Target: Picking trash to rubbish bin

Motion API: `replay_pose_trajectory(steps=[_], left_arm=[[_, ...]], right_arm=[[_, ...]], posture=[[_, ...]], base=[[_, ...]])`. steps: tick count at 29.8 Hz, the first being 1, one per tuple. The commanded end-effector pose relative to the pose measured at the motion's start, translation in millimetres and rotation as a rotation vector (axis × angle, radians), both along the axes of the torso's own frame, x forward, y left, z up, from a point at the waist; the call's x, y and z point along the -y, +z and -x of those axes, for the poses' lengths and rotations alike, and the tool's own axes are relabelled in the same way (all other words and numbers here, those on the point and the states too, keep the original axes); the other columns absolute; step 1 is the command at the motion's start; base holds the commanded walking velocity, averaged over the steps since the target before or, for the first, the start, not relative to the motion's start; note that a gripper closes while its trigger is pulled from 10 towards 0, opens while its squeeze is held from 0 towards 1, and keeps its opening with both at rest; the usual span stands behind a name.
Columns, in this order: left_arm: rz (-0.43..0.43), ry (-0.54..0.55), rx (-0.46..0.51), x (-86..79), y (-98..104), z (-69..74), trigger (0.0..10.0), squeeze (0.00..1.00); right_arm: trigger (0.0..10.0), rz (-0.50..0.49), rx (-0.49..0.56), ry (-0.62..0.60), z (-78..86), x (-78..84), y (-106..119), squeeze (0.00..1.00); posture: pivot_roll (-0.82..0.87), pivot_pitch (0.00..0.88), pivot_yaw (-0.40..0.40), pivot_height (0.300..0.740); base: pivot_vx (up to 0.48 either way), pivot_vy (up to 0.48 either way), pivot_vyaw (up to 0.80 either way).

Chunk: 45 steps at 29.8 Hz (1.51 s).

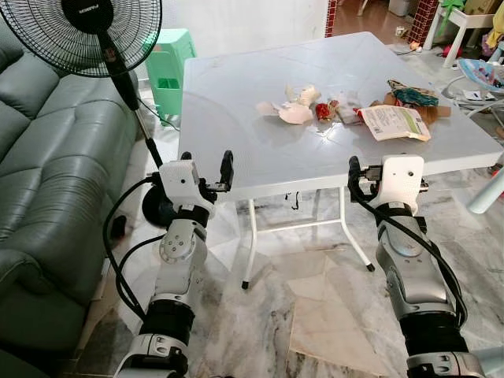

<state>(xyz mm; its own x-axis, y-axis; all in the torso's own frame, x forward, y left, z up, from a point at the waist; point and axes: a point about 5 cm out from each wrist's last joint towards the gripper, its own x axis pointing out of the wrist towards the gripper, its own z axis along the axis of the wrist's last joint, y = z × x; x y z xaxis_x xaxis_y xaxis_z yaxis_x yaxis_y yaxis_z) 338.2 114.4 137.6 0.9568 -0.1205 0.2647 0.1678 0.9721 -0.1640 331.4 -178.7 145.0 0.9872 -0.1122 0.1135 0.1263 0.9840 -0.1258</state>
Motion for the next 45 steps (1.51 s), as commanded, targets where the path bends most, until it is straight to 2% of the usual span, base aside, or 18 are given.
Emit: replay_pose_trajectory(steps=[1,12,25,31,45], left_arm=[[-0.017,0.012,0.024,-4.2,5.7,-1.6,10.0,0.00],[-0.048,0.033,0.034,-9.1,6.7,1.1,10.0,0.00],[-0.091,0.033,0.055,-8.0,10.0,5.7,10.0,0.00],[-0.119,0.065,0.056,-11.7,15.6,7.3,10.0,0.00],[-0.105,0.056,0.048,-8.6,17.6,9.5,10.0,0.00]], right_arm=[[10.0,-0.017,0.012,0.013,-3.2,-4.5,4.3,0.00],[10.0,-0.021,0.022,0.055,-3.2,-17.4,3.4,0.00],[10.0,0.014,0.050,0.042,-2.2,-14.8,8.5,0.00],[10.0,0.018,0.055,0.074,-0.4,-24.9,7.4,0.00],[10.0,0.013,0.069,0.112,-3.1,-33.3,11.3,0.00]], posture=[[-0.17,0.039,0.060,0.740],[-0.14,0.048,0.056,0.740],[-0.13,0.067,0.057,0.740],[-0.12,0.077,0.049,0.740],[-0.11,0.073,0.050,0.740]], base=[[0.000,0.000,0.00],[0.000,0.000,0.00],[0.000,0.000,0.00],[0.000,0.000,0.00],[0.000,0.000,0.00]])
